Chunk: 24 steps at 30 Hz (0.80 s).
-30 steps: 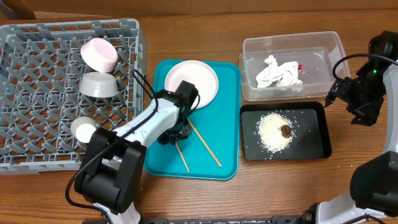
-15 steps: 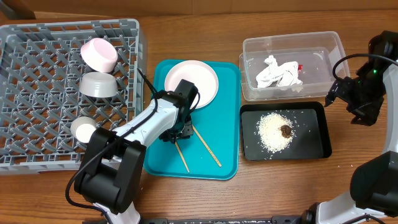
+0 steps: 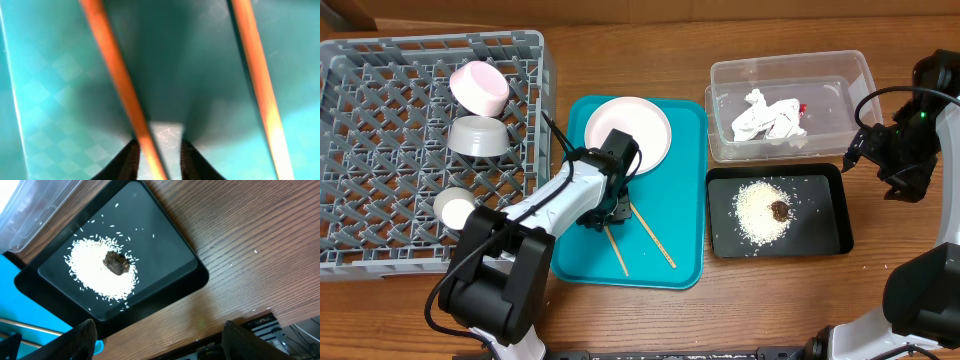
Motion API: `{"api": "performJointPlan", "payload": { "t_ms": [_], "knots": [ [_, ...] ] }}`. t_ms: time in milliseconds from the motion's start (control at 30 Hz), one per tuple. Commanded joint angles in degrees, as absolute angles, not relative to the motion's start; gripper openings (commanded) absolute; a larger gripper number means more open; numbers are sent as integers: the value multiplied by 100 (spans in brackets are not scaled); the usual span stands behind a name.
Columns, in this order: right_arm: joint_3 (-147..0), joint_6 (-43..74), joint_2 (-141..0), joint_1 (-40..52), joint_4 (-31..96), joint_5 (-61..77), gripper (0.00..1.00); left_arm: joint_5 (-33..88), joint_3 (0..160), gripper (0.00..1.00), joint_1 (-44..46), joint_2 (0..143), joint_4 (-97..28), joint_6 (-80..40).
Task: Sort waste into correct bins and load items into the dishwasher
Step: 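Grasp one wooden chopstick with the left gripper and lift it, then carry the chopstick with the left gripper into the rack and release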
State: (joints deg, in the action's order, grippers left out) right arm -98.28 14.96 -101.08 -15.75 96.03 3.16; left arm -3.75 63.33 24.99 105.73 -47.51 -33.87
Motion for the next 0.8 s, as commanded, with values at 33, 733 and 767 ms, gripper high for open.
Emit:
{"api": "performJointPlan", "payload": {
  "t_ms": [33,733,767],
  "knots": [
    [-9848,1496,-9902,-1577,9598,327,82,-508,6077,17,2467,10685,-4779,-3291],
    [-9848,1496,-9902,-1577,9566,327,82,-554,7502,4,1885,9474,-5854,-2519],
    [-9848,1496,-9900,-1577,9564,327,82,-554,7603,4,1835,9406,-5902,-2373]
  ]
}}
